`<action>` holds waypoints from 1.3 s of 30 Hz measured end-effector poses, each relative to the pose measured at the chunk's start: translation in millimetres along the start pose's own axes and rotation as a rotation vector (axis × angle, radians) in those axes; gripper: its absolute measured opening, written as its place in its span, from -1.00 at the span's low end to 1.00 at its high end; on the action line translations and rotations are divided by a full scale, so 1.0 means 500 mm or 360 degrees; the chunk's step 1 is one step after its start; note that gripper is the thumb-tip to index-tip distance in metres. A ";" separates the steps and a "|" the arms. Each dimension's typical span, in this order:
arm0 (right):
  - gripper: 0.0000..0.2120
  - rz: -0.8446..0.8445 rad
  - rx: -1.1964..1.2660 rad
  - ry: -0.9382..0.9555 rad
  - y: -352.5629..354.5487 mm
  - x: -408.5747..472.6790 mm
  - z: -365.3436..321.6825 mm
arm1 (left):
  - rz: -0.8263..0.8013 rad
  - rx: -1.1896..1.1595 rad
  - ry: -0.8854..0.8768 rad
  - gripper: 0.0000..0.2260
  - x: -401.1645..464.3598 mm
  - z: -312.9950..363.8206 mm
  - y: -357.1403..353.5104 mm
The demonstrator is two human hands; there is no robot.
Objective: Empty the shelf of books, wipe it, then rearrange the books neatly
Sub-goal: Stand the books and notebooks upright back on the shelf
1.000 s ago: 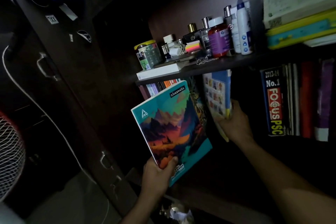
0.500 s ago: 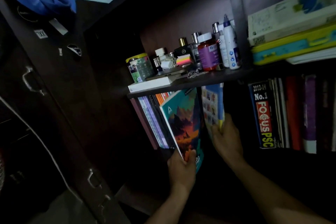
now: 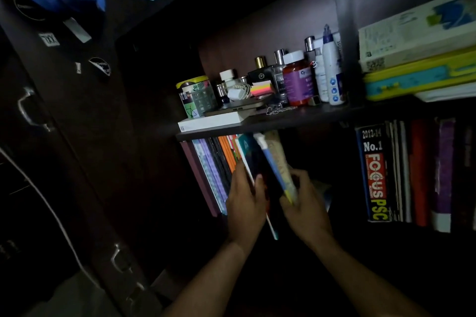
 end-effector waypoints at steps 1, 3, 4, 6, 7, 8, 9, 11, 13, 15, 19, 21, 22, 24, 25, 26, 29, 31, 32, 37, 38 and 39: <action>-0.49 -0.0064 0.0021 0.0025 -0.003 -0.003 0.000 | -0.0059 0.0033 -0.0044 -0.60 0.008 -0.007 -0.002; -0.51 -0.0130 0.0080 0.0051 -0.005 -0.001 -0.001 | -0.0103 -0.0029 -0.0032 -0.53 0.019 -0.015 -0.003; -0.51 -0.0149 0.0102 0.0069 -0.005 0.002 0.002 | -0.0080 -0.0118 0.0025 -0.52 0.022 -0.011 -0.001; -0.45 -0.0268 0.0118 0.0113 -0.009 0.012 0.011 | 0.0019 -0.0390 0.0220 -0.53 0.019 -0.013 -0.002; -0.40 -0.0364 0.0109 0.0116 -0.008 0.016 0.015 | 0.0073 -0.0510 0.0294 -0.57 0.012 -0.017 -0.004; -0.35 -0.0472 0.0082 0.0116 -0.008 0.022 0.020 | 0.0125 -0.0558 0.0307 -0.63 0.002 -0.018 -0.004; -0.31 -0.0588 0.0049 0.0103 -0.006 0.025 0.023 | 0.0158 -0.0556 0.0273 -0.69 -0.012 -0.011 -0.002; -0.20 -0.0770 -0.0009 0.0054 0.004 0.031 0.030 | 0.0154 -0.0458 0.0134 -0.71 -0.040 0.006 -0.003; -0.09 -0.0906 -0.0056 -0.0011 0.011 0.041 0.046 | 0.0124 -0.0283 0.0013 -0.64 -0.051 0.017 -0.013; 0.02 -0.1069 -0.0043 -0.0101 0.012 0.046 0.060 | 0.0174 -0.0279 0.0052 -0.62 -0.036 0.011 -0.025; 0.16 -0.1203 -0.0035 -0.0105 0.010 0.046 0.069 | 0.0209 -0.0367 0.0193 -0.56 0.005 -0.028 -0.040; 0.13 -0.1209 -0.0078 -0.0081 0.008 0.044 0.069 | 0.0183 -0.0354 0.0193 -0.57 0.009 -0.033 -0.045; 0.10 -0.1199 -0.0099 -0.0077 0.008 0.045 0.073 | 0.0177 -0.0343 0.0181 -0.60 0.007 -0.032 -0.047; 0.05 -0.1173 -0.0126 -0.0076 0.008 0.044 0.075 | 0.0206 -0.0277 0.0127 -0.69 -0.006 -0.027 -0.048; 0.02 -0.1148 -0.0134 -0.0074 0.009 0.044 0.072 | 0.0210 -0.0217 0.0093 -0.73 -0.017 -0.022 -0.048; -0.02 -0.1112 -0.0133 -0.0082 0.011 0.044 0.072 | 0.0184 -0.0156 0.0063 -0.77 -0.031 -0.012 -0.051; -0.04 -0.1118 -0.0131 -0.0042 0.013 0.048 0.072 | 0.0052 -0.0061 0.0104 -0.81 -0.067 0.023 -0.062; 0.00 -0.1133 -0.0126 0.0009 0.010 0.048 0.077 | -0.0028 -0.0043 0.0308 -0.73 -0.068 0.029 -0.071; 0.00 -0.1135 -0.0113 0.0016 0.012 0.046 0.083 | -0.0071 -0.0028 0.0390 -0.69 -0.064 0.030 -0.077; 0.01 -0.1146 -0.0083 0.0015 0.015 0.052 0.079 | -0.0417 0.0215 0.0451 -0.45 -0.037 0.020 -0.097; 0.02 -0.1139 -0.0096 0.0029 0.017 0.054 0.080 | -0.0452 0.0145 0.0508 -0.41 -0.041 0.013 -0.104; 0.03 -0.1132 -0.0123 0.0033 0.019 0.054 0.079 | -0.0430 -0.0019 0.0580 -0.39 -0.045 0.009 -0.108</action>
Point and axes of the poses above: each hand's wrist, its own x-axis towards the middle knuckle, its own y-axis out of the back of the hand, z = x × y, the point moved 4 cm from there along x, towards the middle knuckle, and after that the axes turned 14 degrees about -y, right-handed, at the moved point
